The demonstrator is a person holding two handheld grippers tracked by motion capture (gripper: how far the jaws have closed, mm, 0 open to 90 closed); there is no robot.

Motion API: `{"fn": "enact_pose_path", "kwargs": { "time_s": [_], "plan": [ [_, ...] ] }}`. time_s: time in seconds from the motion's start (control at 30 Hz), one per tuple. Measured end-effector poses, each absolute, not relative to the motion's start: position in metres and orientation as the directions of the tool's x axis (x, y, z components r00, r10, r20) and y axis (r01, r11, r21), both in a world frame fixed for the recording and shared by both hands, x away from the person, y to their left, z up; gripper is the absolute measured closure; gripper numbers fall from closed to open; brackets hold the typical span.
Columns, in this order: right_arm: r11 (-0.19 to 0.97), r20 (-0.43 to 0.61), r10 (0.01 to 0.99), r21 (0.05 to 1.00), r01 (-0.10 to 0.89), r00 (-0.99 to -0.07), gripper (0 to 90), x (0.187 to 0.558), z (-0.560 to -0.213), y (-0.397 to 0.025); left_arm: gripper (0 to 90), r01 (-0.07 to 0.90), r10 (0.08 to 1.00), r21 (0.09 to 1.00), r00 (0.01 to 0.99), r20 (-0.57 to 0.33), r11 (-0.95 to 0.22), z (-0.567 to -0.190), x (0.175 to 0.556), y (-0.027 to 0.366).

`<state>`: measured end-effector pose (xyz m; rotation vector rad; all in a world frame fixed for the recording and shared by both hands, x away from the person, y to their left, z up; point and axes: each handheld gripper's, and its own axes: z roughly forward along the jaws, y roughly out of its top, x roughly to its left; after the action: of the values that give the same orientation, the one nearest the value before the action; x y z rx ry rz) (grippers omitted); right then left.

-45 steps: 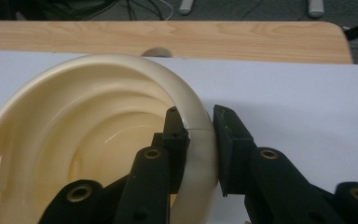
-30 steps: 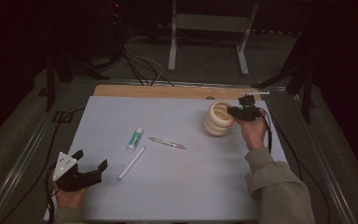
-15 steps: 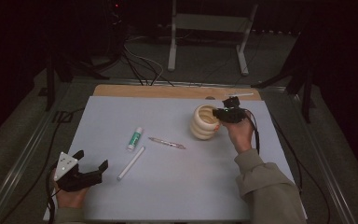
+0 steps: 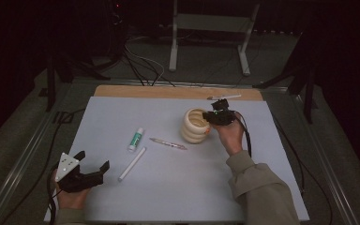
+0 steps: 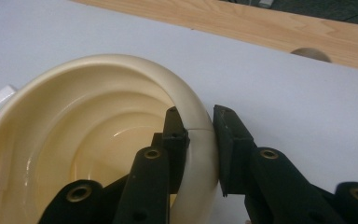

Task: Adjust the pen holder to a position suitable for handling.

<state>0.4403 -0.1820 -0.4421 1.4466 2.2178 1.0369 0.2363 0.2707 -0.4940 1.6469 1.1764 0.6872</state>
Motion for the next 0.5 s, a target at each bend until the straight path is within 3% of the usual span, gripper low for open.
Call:
{"fn": "enact_pose_path", "kwargs": {
  "time_s": [0.5],
  "plan": [
    [0.263, 0.107, 0.882, 0.696, 0.668, -0.460, 76.5, 0.441, -0.449, -0.160, 1.3, 0.383, 0.921, 0.920, 0.382, -0.080, -0.079, -0.494, 0.237, 0.270]
  ]
}}
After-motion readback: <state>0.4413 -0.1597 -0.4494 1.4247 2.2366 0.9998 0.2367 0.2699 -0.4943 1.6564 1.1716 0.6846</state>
